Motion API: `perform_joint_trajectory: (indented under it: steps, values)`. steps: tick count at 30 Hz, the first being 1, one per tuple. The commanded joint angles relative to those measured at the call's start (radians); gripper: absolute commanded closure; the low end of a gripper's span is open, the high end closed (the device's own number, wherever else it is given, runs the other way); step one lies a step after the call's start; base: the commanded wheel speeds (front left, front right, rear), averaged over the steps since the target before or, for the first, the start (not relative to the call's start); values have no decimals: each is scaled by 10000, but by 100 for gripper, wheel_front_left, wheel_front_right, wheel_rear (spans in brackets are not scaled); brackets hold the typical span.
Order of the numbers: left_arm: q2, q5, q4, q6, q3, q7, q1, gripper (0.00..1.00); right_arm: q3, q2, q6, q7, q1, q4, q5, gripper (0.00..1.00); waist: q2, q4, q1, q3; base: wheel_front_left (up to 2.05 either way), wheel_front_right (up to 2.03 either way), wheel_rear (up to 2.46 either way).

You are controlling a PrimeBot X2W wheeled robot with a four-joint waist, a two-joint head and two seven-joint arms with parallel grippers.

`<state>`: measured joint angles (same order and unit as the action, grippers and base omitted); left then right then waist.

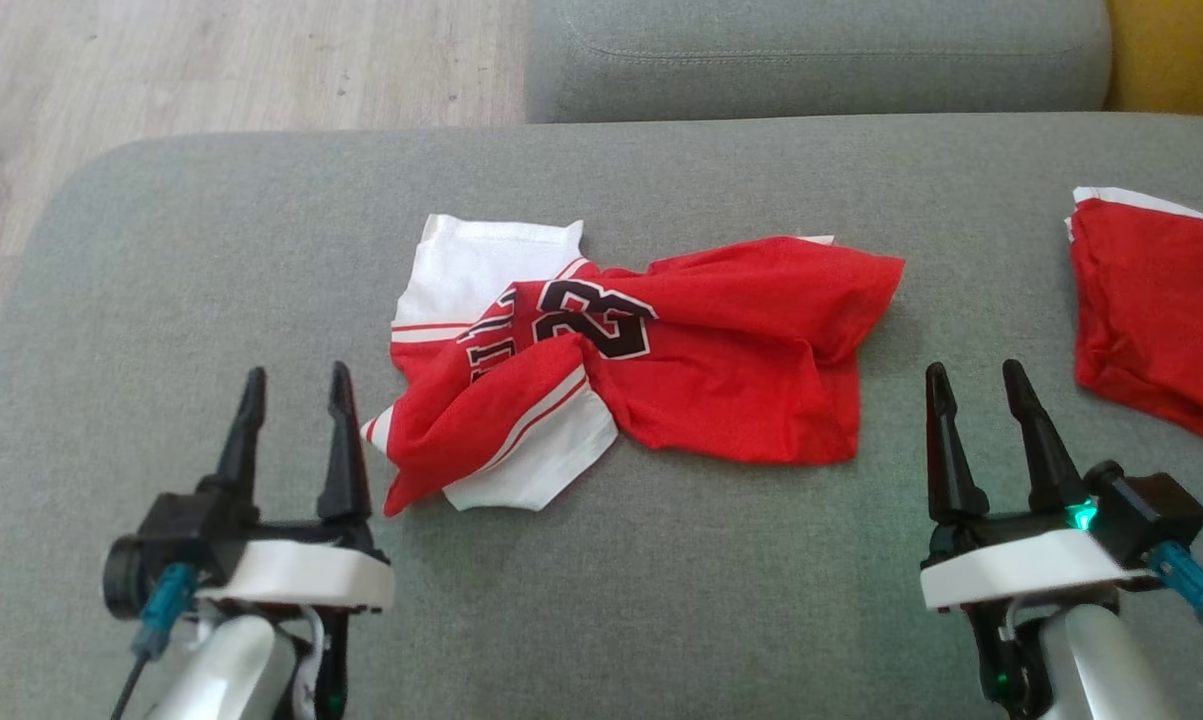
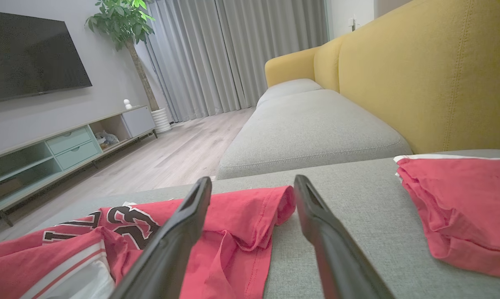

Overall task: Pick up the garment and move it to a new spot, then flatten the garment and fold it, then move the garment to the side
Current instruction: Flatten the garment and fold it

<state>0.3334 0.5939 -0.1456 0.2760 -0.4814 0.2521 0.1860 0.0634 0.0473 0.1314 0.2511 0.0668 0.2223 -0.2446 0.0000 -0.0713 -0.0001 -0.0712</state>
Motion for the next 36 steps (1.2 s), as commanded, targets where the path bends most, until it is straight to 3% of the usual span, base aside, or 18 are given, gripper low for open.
perform_joint_trajectory:
  steps: [1,16,30,36]
  values:
    - [72,-54,140,-92,363,94,406,0,270,29,-7,107,121,-334,87,0,0,-5,1,0,0,0,0]
    - [-670,-247,-992,-1400,-1949,-1430,419,0,408,29,-7,107,283,-254,-30,0,0,334,1,-290,0,0,0]
    - [-699,-616,-1399,-1147,-1943,-1119,1060,0,450,29,-7,107,394,-221,-81,0,0,630,1,-527,0,0,0]
    - [-601,-745,-1580,-1773,-2521,-1700,1432,0,516,29,-7,107,499,-210,-55,0,0,742,1,-633,0,0,0]
